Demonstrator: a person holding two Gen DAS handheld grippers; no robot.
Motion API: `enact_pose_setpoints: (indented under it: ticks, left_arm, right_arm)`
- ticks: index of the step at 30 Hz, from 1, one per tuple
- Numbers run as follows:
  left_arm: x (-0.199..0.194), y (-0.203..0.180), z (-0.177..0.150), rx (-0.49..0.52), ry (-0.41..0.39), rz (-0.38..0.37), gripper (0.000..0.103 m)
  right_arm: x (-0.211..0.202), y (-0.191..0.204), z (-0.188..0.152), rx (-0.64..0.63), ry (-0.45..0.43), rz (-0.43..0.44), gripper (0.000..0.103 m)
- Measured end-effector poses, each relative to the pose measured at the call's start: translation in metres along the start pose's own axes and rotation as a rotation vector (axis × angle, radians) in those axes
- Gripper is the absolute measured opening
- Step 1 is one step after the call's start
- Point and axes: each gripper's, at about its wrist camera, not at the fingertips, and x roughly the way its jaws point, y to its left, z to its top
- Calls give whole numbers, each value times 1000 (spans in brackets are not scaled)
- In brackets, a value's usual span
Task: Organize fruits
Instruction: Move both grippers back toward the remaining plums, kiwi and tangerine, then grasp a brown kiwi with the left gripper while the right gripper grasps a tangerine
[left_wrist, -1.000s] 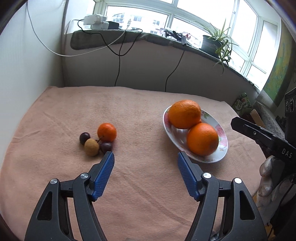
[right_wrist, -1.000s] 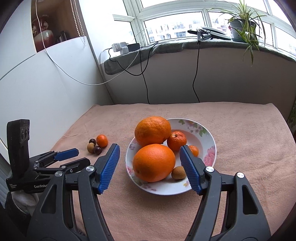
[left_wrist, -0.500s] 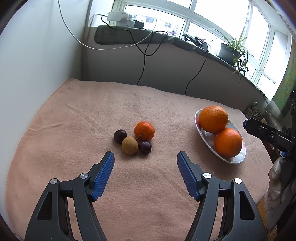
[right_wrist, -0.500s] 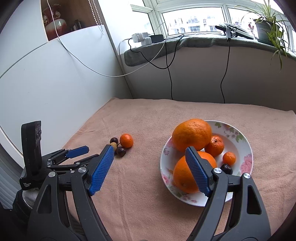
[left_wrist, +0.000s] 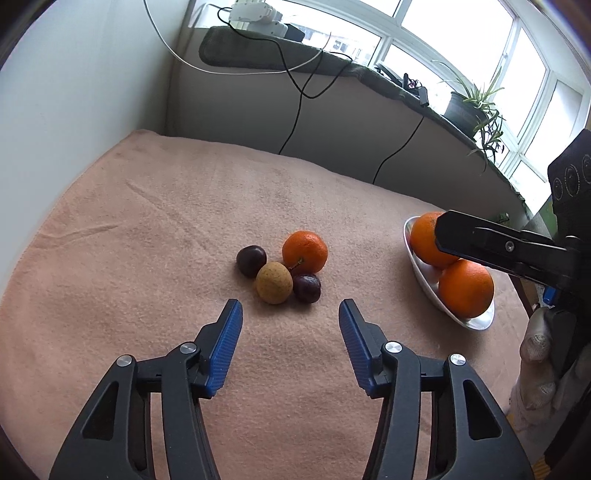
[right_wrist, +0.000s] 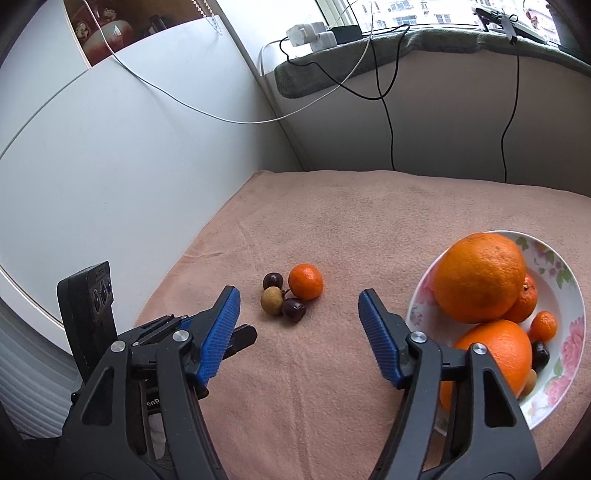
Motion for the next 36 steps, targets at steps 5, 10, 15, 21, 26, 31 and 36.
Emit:
enact_pose_setpoints:
  ticks: [5,10,15,21,26,31,36]
  left_arm:
    - [8,8,2,-17,7,8,39]
    - [13,14,4,-23,17,4,38]
    - [17,14,4,-20,25,-6,35]
    - [22,14,5,-17,39,-15,33]
    - [30,13,5,-12,60,-14,32]
    - [33,13,7,-18,65,-20,31]
    - [37,12,11,-14,69,-20,27]
  right_arm:
    - [34,2,8,40,73,21,55]
    - [58,-2,12,73,110,4,54]
    - [73,-7,14,97,140,-9,54]
    - [89,-9,16,111,159,-27,51]
    - [99,-11,17,127,172,-24,50]
    - [109,-12,18,135,189,-29,50]
    - [117,-12,16,152,203,-23,41]
